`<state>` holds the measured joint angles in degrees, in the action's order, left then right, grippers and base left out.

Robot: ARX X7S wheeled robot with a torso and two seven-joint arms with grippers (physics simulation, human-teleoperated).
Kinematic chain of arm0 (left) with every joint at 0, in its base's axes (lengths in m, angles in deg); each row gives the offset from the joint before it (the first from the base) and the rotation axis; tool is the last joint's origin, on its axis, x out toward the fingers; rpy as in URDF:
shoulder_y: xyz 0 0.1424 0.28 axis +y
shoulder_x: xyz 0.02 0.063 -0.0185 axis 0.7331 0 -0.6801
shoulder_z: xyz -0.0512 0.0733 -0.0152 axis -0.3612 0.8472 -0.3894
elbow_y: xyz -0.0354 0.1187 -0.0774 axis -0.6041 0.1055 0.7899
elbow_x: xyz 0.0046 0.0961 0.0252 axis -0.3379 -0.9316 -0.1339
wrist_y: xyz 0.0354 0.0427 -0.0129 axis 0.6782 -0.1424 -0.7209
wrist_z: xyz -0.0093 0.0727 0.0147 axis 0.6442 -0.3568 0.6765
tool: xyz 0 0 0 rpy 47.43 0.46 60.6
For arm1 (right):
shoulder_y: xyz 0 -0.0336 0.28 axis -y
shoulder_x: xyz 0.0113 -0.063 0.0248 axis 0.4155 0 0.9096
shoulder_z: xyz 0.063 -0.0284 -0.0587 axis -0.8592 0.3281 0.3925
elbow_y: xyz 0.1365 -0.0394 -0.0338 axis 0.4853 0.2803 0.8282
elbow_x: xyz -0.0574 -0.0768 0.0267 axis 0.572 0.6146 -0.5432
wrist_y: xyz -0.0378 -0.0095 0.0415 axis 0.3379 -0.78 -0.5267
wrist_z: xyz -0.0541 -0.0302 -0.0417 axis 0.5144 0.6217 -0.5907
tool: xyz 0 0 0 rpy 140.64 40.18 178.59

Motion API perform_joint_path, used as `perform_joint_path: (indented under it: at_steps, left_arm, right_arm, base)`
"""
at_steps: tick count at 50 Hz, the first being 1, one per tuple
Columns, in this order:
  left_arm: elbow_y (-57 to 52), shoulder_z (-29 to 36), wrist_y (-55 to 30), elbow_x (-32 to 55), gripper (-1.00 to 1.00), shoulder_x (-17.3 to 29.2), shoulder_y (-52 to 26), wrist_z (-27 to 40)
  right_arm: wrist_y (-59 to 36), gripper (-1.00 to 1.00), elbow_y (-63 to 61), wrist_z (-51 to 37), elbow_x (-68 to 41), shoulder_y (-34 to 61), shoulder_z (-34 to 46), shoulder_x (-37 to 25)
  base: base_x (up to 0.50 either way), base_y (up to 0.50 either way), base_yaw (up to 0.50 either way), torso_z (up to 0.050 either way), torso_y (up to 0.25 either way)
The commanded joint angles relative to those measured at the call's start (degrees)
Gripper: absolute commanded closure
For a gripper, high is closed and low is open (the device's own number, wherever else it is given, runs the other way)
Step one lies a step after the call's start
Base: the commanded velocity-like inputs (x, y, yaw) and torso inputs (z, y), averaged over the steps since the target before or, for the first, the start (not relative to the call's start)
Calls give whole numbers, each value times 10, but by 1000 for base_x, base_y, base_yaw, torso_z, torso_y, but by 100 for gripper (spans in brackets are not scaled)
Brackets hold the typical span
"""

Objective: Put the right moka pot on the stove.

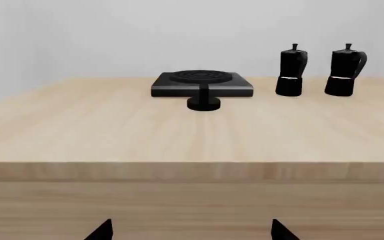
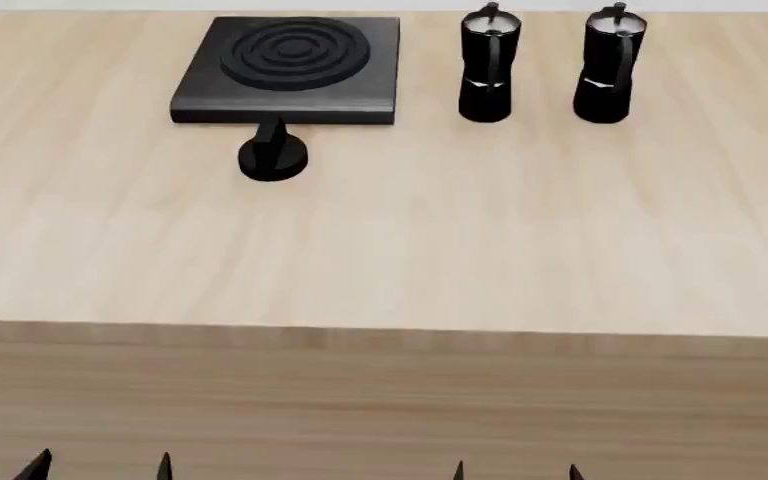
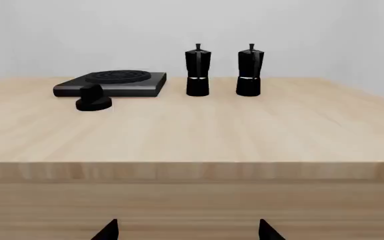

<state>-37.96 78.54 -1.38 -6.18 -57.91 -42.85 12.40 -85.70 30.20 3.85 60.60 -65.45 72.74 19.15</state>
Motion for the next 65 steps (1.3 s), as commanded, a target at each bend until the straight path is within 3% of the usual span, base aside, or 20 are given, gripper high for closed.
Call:
perform_joint_path:
  at_steps: [1, 13, 60, 65]
  left_arm:
    - [0, 6, 0, 0, -100, 6, 0, 6]
    - [4, 30, 14, 28, -100, 26, 1, 29]
    - [0, 67, 35, 64, -100, 60, 2, 68]
    - [0, 70, 31, 66, -100, 62, 1, 73]
  right_arm:
    - [0, -100, 0, 0, -5, 0, 7, -5]
    - [-6, -100, -2, -37, -20, 2, 32, -26]
    - [13, -100, 22, -94, -30, 13, 78, -57]
    - [18, -100, 28, -100, -25, 15, 83, -60]
  base:
    - [0, 0, 0, 0, 0]
    - [0, 0, 0, 2, 0]
    - [0, 0, 0, 47, 31]
    - [0, 0, 0, 3, 0]
